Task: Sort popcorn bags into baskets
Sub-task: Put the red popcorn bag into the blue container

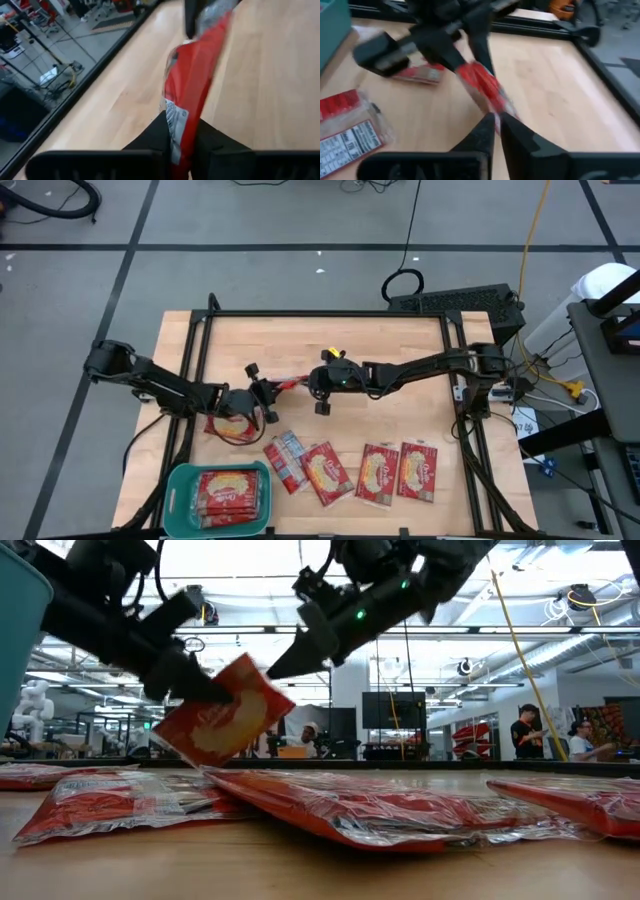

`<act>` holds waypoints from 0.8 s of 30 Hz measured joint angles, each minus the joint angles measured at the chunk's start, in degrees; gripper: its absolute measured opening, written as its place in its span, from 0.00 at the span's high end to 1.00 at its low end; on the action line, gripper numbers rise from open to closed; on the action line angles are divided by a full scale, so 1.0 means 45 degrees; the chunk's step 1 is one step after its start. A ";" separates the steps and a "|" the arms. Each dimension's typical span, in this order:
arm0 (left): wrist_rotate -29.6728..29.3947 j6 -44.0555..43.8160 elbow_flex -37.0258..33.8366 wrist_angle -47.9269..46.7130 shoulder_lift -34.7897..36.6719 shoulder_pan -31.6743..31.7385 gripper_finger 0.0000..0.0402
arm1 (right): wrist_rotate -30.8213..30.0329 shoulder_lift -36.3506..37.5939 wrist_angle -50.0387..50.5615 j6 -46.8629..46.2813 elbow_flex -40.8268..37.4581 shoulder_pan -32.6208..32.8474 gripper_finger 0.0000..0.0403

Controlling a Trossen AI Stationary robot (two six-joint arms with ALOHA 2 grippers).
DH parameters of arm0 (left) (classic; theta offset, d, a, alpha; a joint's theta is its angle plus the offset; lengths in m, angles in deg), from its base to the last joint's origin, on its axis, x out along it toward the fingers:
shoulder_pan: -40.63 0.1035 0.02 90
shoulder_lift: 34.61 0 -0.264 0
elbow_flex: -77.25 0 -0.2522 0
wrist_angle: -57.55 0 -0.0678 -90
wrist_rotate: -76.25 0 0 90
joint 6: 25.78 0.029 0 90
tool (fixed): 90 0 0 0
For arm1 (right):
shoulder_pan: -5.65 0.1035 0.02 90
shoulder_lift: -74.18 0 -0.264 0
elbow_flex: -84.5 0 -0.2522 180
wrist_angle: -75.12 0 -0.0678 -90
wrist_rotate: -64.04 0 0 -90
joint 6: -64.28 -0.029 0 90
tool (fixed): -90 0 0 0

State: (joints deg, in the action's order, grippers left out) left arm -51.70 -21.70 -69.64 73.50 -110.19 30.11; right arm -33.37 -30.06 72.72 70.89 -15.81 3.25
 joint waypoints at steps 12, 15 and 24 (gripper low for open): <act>0.1052 -0.1004 0.0000 -0.0852 0.4008 -0.0005 0.92 | -0.2146 0.2242 0.0367 -0.1966 -0.1553 0.0906 0.70; 0.1049 -0.1521 0.0000 -0.0618 0.4733 -0.0005 0.92 | -0.2753 0.2201 -0.1882 -0.2412 -0.2518 0.1352 0.66; 0.2277 -0.2365 0.0000 0.2986 0.4718 -0.0378 0.95 | -0.3692 0.0980 -0.7469 -0.3089 -0.3590 0.2461 0.60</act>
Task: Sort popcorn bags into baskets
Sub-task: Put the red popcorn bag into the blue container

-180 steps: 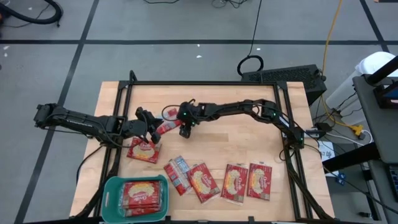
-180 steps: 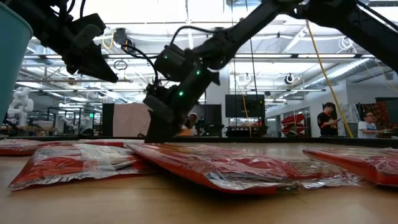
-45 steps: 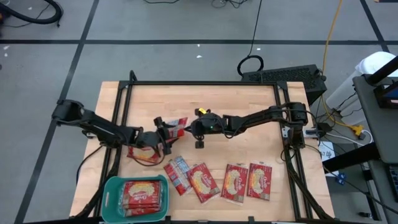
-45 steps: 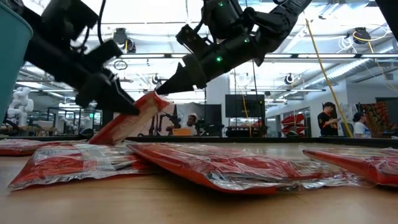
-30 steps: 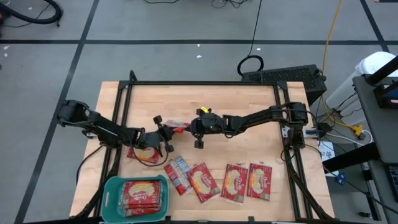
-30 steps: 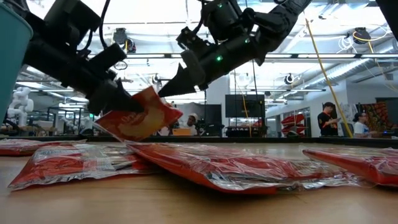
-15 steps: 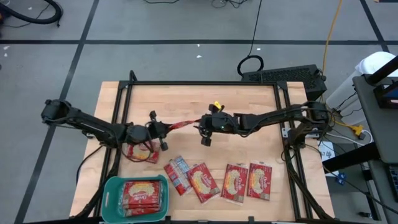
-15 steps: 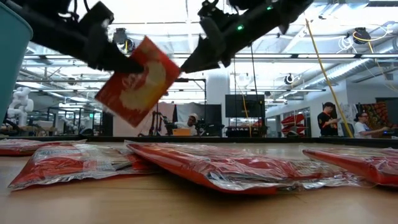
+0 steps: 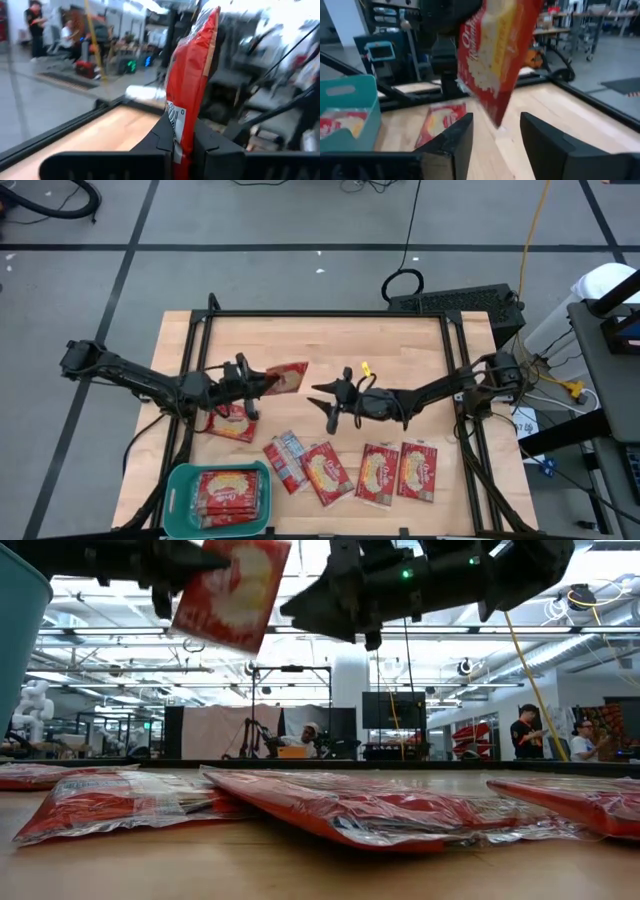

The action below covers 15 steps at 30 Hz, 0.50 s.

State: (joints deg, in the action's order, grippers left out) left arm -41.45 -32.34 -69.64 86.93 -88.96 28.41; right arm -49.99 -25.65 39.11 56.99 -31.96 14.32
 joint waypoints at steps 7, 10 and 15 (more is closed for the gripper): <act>0.0057 0.0686 0.0000 0.2909 -0.1114 -0.0687 0.94 | 0.0352 -0.0715 -0.1195 -0.0233 0.0350 0.0015 0.54; 0.0384 0.0759 0.0000 0.3664 -0.1531 -0.0739 0.95 | 0.0799 -0.0711 -0.1650 -0.0226 0.0360 0.0016 0.51; 0.0961 0.0801 0.0000 0.5388 -0.2425 -0.0710 0.93 | 0.2465 -0.0714 -0.2426 0.0017 0.0366 0.0015 0.51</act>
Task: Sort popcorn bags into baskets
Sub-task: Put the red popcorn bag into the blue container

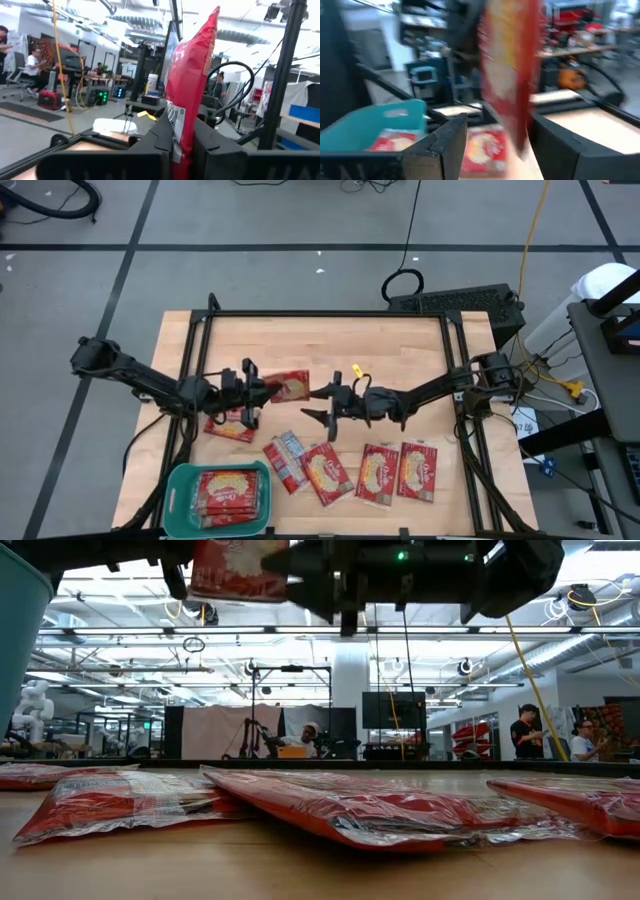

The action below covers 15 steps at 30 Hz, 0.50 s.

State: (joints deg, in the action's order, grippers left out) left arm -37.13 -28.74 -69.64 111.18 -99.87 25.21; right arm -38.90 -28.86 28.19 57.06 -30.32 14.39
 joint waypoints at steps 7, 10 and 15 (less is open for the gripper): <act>0.1520 0.0886 0.0000 0.1510 -0.0951 0.0000 0.94 | 0.0289 0.0005 -0.0470 0.0182 0.0004 0.0015 0.76; 0.1659 0.0985 0.0000 0.1514 -0.0919 0.0000 0.94 | 0.0749 0.0005 -0.0459 0.0187 0.0004 -0.0001 0.93; 0.1653 0.1263 0.0000 0.1476 -0.0887 0.0000 0.84 | 0.0954 0.0063 -0.0112 -0.0049 0.0009 0.0000 0.95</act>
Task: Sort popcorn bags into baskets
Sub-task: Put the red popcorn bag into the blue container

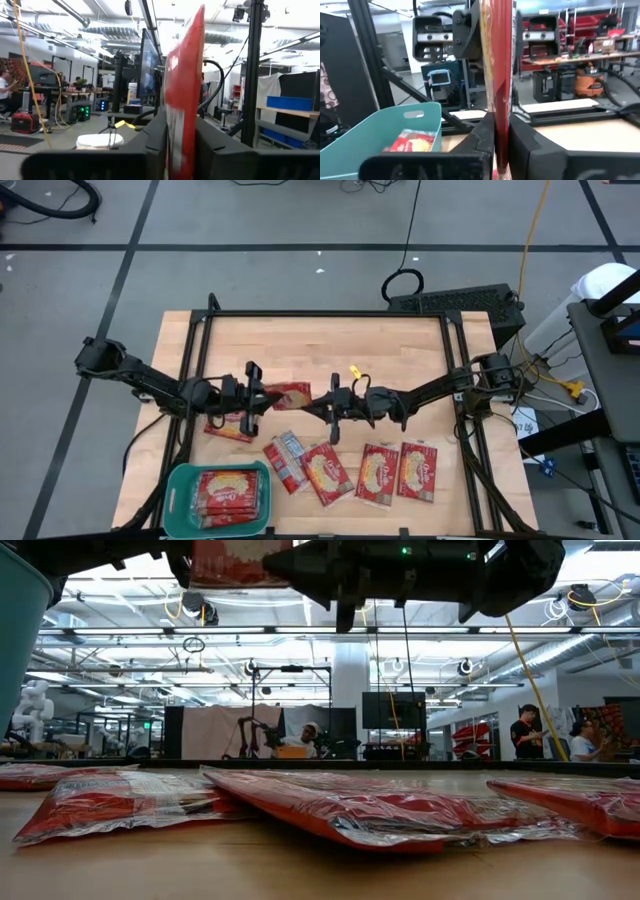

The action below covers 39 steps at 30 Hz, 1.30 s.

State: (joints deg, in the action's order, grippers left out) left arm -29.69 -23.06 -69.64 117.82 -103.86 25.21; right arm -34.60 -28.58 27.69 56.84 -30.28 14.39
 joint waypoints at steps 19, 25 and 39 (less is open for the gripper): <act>-0.1597 0.0207 0.0000 -0.4162 0.3273 -0.0311 0.55 | 0.2569 0.0960 0.5080 -0.2505 0.0000 -0.0081 0.99; -0.1617 0.1495 0.0522 -0.7294 0.5534 -0.1053 0.54 | 0.5918 0.1484 0.5823 -0.3023 -0.0005 -0.0598 0.99; -0.2915 0.6322 0.5164 -1.6905 0.2935 -0.3858 0.54 | 1.2652 0.1472 0.6314 -0.6288 -0.0005 -0.2744 0.98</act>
State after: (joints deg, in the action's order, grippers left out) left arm -42.81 5.39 -46.40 41.75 -90.66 7.85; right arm 22.33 -21.95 56.10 28.55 -30.30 2.04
